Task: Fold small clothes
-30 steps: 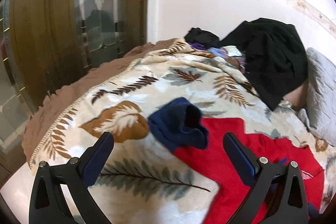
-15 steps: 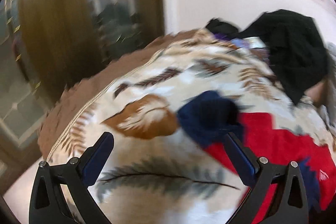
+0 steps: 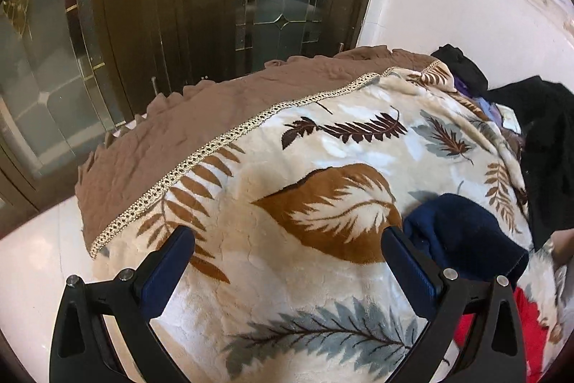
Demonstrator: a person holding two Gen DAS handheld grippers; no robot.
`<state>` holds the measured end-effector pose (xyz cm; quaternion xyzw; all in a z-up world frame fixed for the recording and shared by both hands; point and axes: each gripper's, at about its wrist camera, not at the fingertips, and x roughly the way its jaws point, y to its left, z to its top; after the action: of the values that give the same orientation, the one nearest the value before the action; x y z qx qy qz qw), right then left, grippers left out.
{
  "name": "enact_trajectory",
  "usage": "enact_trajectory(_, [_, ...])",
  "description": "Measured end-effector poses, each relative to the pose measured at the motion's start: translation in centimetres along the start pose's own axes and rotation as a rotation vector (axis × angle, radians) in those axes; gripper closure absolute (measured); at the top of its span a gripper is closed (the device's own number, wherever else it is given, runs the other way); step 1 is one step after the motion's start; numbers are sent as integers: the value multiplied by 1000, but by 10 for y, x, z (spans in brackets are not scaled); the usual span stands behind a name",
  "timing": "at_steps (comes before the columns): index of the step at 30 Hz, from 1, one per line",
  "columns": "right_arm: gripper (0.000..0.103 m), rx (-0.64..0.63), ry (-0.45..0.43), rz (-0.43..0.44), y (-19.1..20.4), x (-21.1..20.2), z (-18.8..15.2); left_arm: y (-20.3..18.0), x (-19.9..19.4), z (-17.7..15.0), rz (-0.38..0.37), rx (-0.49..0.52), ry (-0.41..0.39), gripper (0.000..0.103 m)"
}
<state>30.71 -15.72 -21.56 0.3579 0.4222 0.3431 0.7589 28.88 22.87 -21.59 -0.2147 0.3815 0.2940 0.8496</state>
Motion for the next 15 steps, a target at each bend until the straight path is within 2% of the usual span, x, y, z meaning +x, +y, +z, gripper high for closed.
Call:
enact_trajectory(3, [6,7,-6,-51,-13,-15,-4,-3,-2,0,-38,11,-6,0])
enact_trajectory(7, [6,34,-33,-130,-41,-47,-12,-20,-6,-3,-145,68,-19,0])
enact_trajectory(9, [6,65,-62,-133,-55,-61,-13,-29,-7,-5,-194,94,-10,0])
enact_trajectory(12, [6,110,-95,-119,-74,-72,-8,-43,-11,-10,-331,94,28,0])
enact_trajectory(15, [6,138,-91,-107,-87,-70,-2,-58,-24,-17,-396,99,-9,0])
